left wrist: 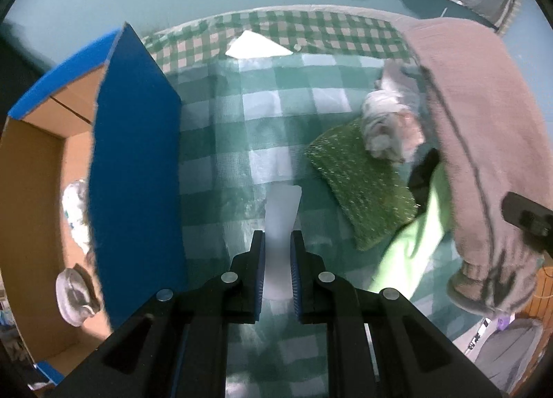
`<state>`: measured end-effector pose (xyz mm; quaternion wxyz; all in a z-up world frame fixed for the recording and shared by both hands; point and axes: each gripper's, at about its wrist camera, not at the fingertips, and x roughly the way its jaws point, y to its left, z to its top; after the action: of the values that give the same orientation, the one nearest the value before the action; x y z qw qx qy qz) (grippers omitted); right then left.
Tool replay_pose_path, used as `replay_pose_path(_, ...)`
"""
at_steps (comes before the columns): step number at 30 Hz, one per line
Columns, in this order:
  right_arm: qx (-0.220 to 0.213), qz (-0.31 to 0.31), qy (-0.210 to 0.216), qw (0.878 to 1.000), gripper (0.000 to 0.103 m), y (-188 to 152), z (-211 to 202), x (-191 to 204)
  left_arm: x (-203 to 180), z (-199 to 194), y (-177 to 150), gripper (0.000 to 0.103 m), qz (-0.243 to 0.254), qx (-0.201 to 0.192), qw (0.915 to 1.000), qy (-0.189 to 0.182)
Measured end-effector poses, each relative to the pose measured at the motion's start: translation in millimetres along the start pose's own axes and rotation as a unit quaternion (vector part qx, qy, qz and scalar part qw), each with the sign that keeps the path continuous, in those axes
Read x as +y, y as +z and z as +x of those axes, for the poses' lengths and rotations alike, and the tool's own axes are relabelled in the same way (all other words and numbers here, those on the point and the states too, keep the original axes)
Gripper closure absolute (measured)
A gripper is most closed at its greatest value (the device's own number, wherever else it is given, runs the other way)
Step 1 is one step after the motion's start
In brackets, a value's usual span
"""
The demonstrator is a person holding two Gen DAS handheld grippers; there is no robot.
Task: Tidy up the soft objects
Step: 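Grasp the white foam strip with the left tool, then carry the white foam strip and grey fleece slipper over the box with both tools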
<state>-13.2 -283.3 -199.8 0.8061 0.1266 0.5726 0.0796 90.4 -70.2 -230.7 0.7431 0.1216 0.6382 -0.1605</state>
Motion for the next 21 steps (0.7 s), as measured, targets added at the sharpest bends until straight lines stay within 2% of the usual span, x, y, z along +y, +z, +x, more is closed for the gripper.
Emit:
replay_pose_path(8,0.0,-0.015,-0.003,1.0,0.084,-3,-9,10,-7,-37,-11,0.09,0.009,-0.026,0.9996,-0.002)
replay_pose_path(21,-0.009,-0.031,-0.002,0.999,0.084,-2,-31,34,8,-91,-27,0.09,-0.008,-0.048,0.9986,-0.02)
